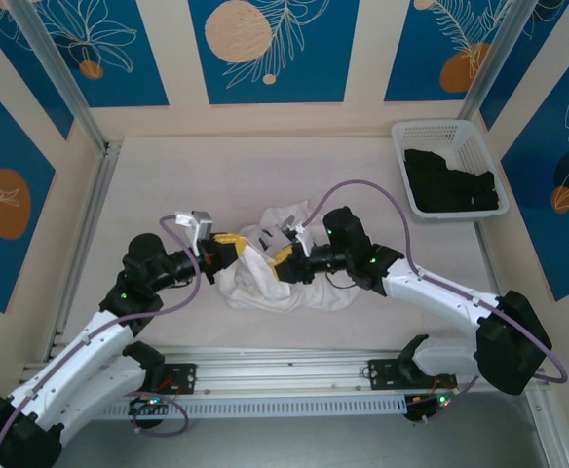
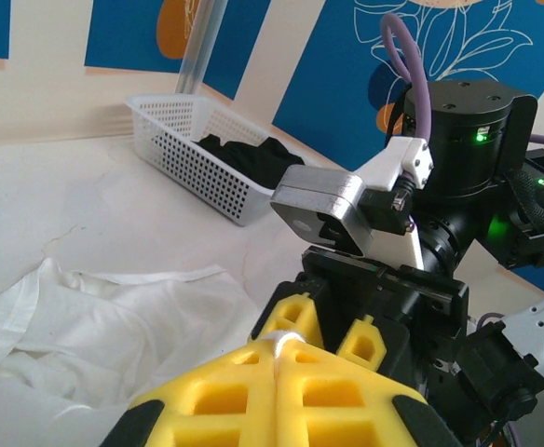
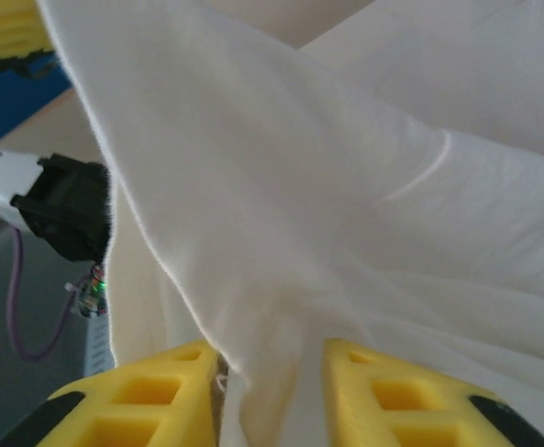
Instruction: Fold the inside-out t-shirt
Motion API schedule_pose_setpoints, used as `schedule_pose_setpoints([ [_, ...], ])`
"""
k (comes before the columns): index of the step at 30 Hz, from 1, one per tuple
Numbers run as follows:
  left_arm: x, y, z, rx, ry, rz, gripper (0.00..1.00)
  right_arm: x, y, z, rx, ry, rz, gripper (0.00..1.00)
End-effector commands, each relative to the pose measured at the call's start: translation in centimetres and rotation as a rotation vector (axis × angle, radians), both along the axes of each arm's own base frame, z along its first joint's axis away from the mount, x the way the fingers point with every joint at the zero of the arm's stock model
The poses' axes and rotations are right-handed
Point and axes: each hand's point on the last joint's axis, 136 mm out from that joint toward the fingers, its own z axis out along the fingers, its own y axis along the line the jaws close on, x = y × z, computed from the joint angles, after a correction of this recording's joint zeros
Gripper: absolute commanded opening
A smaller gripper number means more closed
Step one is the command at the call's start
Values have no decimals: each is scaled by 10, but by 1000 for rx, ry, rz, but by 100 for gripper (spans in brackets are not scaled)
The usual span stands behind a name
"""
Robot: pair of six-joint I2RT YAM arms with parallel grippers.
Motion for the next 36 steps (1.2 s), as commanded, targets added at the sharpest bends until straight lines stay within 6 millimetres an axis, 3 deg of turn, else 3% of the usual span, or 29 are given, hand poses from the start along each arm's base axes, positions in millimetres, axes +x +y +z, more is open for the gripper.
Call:
schedule_pose_setpoints([
  [1,1,3,-1,11,-16,8,0,3,9,26,50,-53,19,20],
  [7,4,3,-5,18,-6,23,0,5,8,36,28,-88,-2,1],
  [11,19,13,-16,50,47,126,0,17,-2,44,-21,-116,-109,0],
  [15,32,20,-32,96,135,211,10,38,-14,63,-17,-94,-286,0],
  [19,33,25,-48,136,225,246,35,50,-13,75,12,-31,-387,0],
  [23,24,28,-62,141,278,255,50,59,-7,74,-17,-37,-431,0],
  [30,8,18,-67,99,301,206,60,68,-1,77,-49,-61,-457,0],
  [36,14,5,-66,72,354,210,64,64,4,89,-21,-92,-439,0],
])
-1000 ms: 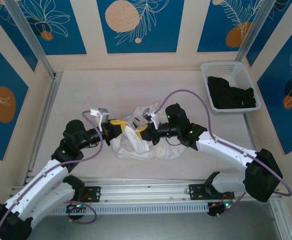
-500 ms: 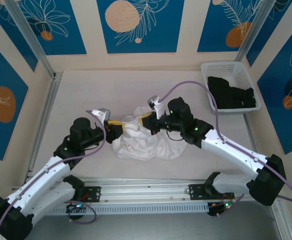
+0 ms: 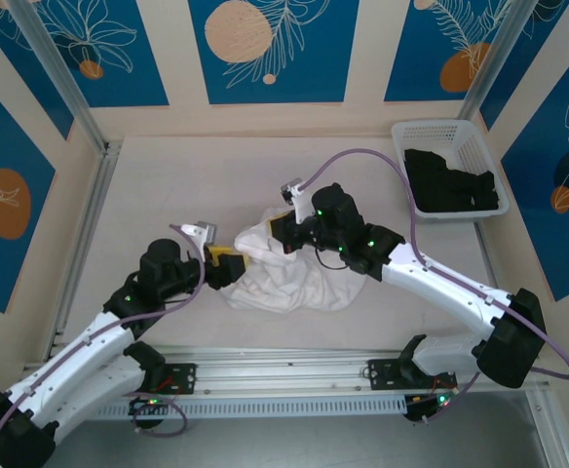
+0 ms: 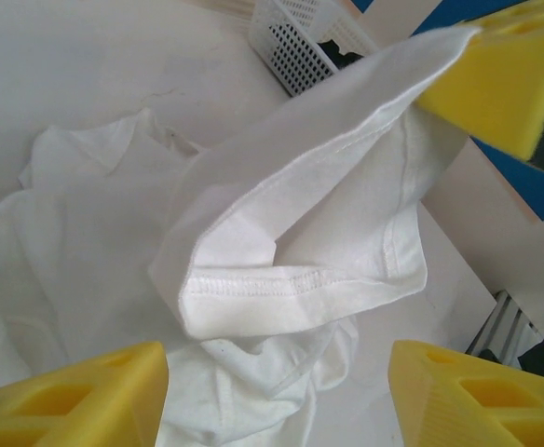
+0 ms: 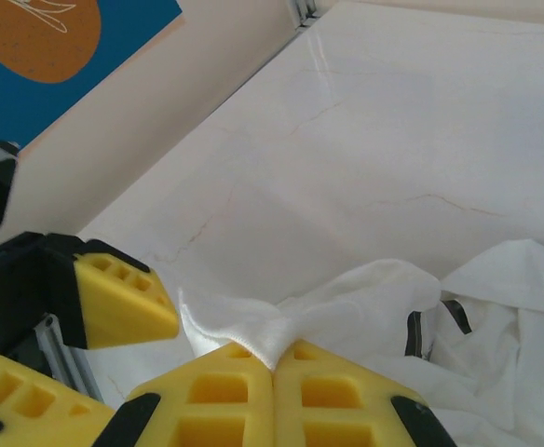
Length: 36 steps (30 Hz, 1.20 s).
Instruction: Fold the inside-out t-shirt
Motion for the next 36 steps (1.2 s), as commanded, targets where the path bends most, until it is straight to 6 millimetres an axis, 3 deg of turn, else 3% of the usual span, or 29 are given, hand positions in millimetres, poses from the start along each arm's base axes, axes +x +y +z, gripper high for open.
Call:
schedule_pose_setpoints([
  [1,9,-7,7,-45,26,35,63,-1,5,23,37,-47,2,0],
  [5,14,-22,10,-85,65,18,52,0,5,24,33,-58,-8,0],
  [10,17,-34,10,-92,87,7,30,1,6,22,28,-66,-8,0],
  [14,23,-25,-1,-34,106,69,19,2,2,20,3,-85,-18,0],
  [19,25,-9,3,17,59,124,0,1,-3,19,-24,-132,-11,0],
  [23,19,5,17,82,-13,132,0,8,-21,24,-89,-202,-78,0],
  [30,6,19,48,160,-123,100,0,14,-51,52,-171,-336,-173,0],
  [36,6,3,36,202,-80,12,0,11,-53,56,-191,-350,-162,0],
])
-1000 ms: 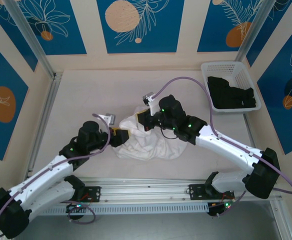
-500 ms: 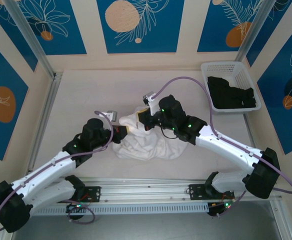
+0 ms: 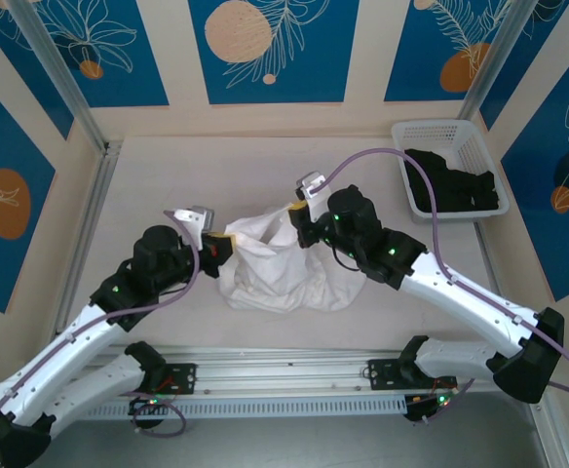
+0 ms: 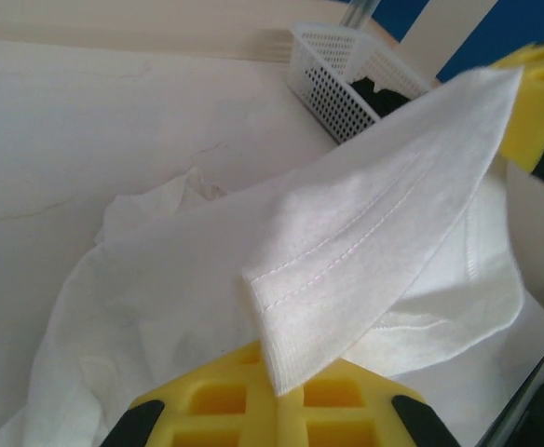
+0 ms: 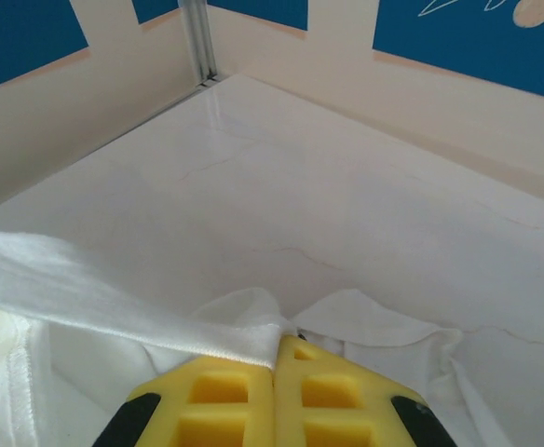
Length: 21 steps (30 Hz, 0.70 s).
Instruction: Fold the inside-out t-shirt
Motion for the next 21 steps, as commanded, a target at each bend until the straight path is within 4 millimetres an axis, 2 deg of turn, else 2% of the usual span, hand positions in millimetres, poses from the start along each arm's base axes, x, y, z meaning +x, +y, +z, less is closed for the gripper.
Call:
schedule_pose_setpoints([
  [1,-4,-10,-18,71,50,-79,1,-1,-4,16,-17,-50,-6,0],
  [4,-2,-17,-33,104,93,-105,6,-1,-1,10,-32,-29,-1,0],
  [10,11,-6,-54,180,128,-22,6,-2,6,6,-36,-12,28,0],
  [17,16,21,-51,254,101,102,13,0,4,3,-92,-10,24,0],
  [21,16,31,-44,261,70,140,24,-4,8,1,-97,-3,59,0],
])
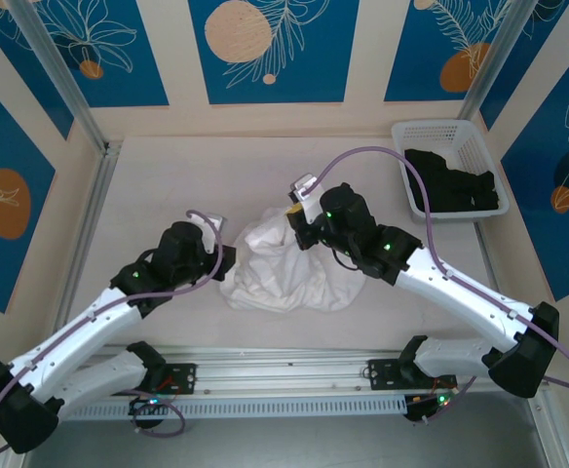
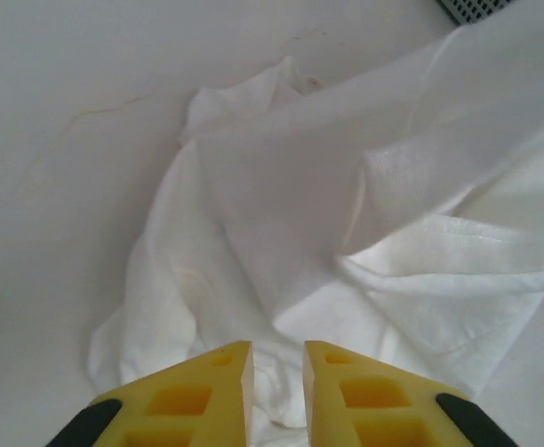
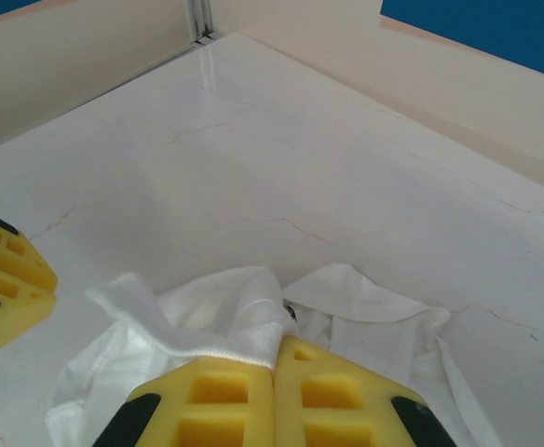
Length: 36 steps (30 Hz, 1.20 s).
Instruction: Fold the inside-out t-shirt
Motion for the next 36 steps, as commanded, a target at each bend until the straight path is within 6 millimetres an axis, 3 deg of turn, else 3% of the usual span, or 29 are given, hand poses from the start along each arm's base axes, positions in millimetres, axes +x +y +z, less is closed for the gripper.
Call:
schedule_pose_setpoints([
  [1,3,13,20,17,-66,47,27,-4,6,14,6,-25,42,0],
  [8,-17,-38,34,-194,-60,-201,55,-4,10,10,17,-3,52,0],
  [11,-15,-50,28,-184,-24,-241,60,-4,12,8,18,4,56,0],
  [16,-14,-57,25,-190,-21,-259,65,-2,10,6,16,8,47,0],
  [20,-23,-62,36,-225,-78,-284,73,0,12,2,28,35,49,0],
  [26,-27,-71,35,-143,-142,-266,78,2,19,-5,35,70,60,0],
  [32,-14,-90,19,-35,-126,-230,81,2,21,-6,42,83,63,0],
  [36,7,-80,-1,26,-96,-71,79,2,18,-4,44,78,53,0],
])
